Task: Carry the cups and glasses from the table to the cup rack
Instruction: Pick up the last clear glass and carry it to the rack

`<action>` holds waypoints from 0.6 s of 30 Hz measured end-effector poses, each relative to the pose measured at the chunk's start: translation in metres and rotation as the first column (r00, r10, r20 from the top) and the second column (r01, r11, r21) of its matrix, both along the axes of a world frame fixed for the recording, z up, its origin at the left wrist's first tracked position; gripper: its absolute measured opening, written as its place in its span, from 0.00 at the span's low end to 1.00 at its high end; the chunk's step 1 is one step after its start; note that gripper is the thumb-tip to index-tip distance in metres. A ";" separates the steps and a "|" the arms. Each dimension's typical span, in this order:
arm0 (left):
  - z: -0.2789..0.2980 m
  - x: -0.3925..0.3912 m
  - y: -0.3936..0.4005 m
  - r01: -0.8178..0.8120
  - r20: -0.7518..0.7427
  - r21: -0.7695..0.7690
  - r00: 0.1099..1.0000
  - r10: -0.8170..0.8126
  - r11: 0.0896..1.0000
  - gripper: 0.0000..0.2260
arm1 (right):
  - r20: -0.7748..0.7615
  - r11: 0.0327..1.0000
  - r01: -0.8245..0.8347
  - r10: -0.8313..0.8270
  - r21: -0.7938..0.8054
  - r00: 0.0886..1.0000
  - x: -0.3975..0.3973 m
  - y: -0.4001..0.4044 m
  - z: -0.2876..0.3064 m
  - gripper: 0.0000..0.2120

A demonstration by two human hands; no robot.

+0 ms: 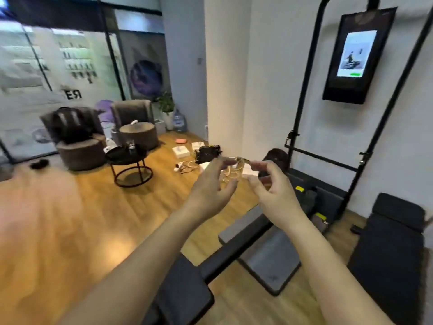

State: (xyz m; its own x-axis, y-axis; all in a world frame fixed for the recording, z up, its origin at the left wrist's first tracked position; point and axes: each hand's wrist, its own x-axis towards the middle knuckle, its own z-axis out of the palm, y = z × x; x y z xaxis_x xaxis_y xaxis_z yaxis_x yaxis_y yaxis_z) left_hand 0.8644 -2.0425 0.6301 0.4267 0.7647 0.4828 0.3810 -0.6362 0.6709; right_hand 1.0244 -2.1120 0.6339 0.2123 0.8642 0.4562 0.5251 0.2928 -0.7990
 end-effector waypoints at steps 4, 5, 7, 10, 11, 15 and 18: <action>-0.016 -0.169 0.001 -0.265 -0.025 -0.049 0.964 0.264 0.963 0.17 | 0.000 0.976 -0.219 0.219 -0.021 0.976 -0.156 0.046 -0.008 0.13; -0.015 -0.198 0.001 -0.307 -0.020 -0.051 0.952 0.307 0.950 0.16 | 0.004 0.966 -0.258 0.258 -0.011 0.966 -0.184 0.055 -0.008 0.13; -0.015 -0.260 0.003 -0.399 -0.013 -0.052 0.917 0.399 0.915 0.15 | 0.019 0.938 -0.348 0.348 0.009 0.937 -0.249 0.072 -0.009 0.14; -0.011 -0.327 0.009 -0.495 0.006 -0.063 0.868 0.496 0.867 0.13 | 0.062 0.906 -0.421 0.419 0.027 0.906 -0.325 0.096 -0.014 0.13; -0.012 -0.347 0.014 -0.517 0.013 -0.064 0.855 0.518 0.854 0.13 | 0.076 0.899 -0.438 0.434 0.029 0.897 -0.348 0.106 -0.018 0.13; -0.025 -0.413 0.048 -0.559 0.003 -0.069 0.828 0.561 0.826 0.15 | 0.105 0.881 -0.473 0.468 0.026 0.877 -0.414 0.158 -0.037 0.15; -0.036 -0.463 0.097 -0.579 -0.013 -0.085 0.814 0.580 0.811 0.17 | 0.089 0.886 -0.463 0.461 0.006 0.883 -0.459 0.211 -0.048 0.16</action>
State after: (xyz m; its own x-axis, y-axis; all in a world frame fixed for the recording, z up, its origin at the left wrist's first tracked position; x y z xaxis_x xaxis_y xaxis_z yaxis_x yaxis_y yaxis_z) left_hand 0.4017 -1.9455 0.5939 -0.1141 0.9048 0.4103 0.6530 -0.2430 0.7174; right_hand 0.5652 -1.9011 0.5858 -0.2474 0.8426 0.4783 0.3888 0.5385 -0.7476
